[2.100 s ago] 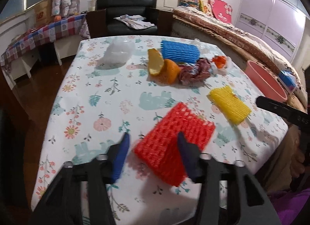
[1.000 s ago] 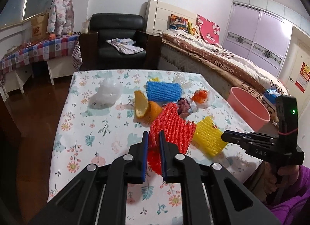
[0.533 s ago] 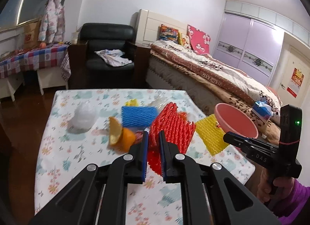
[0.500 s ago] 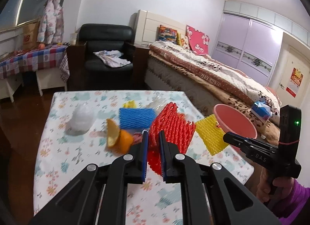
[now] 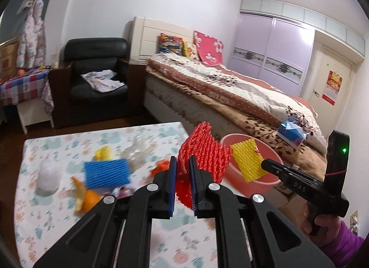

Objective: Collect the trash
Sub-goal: 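Carry both foam nets over the pink bucket and open both grippers, then move both open grippers back over the table, then grasp the crumpled red-silver wrapper with the left gripper while the right grasps the orange-white plastic bag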

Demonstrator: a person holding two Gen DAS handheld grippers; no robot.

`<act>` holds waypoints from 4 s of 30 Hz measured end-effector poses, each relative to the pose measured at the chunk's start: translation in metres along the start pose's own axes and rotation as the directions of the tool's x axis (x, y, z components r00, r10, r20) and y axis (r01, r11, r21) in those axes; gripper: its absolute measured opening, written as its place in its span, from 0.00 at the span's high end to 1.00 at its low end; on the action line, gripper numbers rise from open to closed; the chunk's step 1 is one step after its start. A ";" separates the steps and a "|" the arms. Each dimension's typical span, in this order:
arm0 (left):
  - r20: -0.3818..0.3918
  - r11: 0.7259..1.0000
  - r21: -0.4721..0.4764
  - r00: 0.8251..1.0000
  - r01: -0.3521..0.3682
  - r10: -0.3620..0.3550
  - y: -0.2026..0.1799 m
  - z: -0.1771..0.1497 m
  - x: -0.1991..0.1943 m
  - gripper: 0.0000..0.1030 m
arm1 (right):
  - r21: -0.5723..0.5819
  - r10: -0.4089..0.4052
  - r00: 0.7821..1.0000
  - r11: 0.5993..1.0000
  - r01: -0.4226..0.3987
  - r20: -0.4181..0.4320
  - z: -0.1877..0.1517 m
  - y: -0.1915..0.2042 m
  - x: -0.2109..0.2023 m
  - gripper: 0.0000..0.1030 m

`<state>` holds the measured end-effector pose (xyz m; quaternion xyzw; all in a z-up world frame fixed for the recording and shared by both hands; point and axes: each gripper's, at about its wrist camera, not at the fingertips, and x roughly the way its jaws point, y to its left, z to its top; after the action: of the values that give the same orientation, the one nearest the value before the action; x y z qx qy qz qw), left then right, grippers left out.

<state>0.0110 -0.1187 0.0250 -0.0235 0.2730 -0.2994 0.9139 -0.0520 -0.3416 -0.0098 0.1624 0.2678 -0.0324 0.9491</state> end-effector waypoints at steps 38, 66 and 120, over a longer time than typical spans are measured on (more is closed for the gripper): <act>-0.216 0.990 0.088 0.973 0.107 -0.086 -0.136 -0.008 0.189 0.79 | 0.165 -0.212 0.977 0.963 0.215 -0.033 -0.006 -0.124 0.013 0.92; -0.159 0.993 0.052 0.983 0.102 -0.093 -0.116 -0.006 0.142 0.45 | 0.169 -0.166 0.986 0.972 0.164 -0.004 -0.002 -0.103 0.004 0.60; -0.278 0.964 0.242 0.944 -0.109 0.176 0.076 -0.062 0.087 0.49 | -0.022 0.075 0.972 0.996 -0.082 -0.223 -0.025 0.061 0.067 0.58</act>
<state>0.0783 -0.0977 -0.0853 0.1446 0.3726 -0.2611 0.8787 0.0019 -0.2737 -0.0467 0.1607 0.3657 0.0279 0.9163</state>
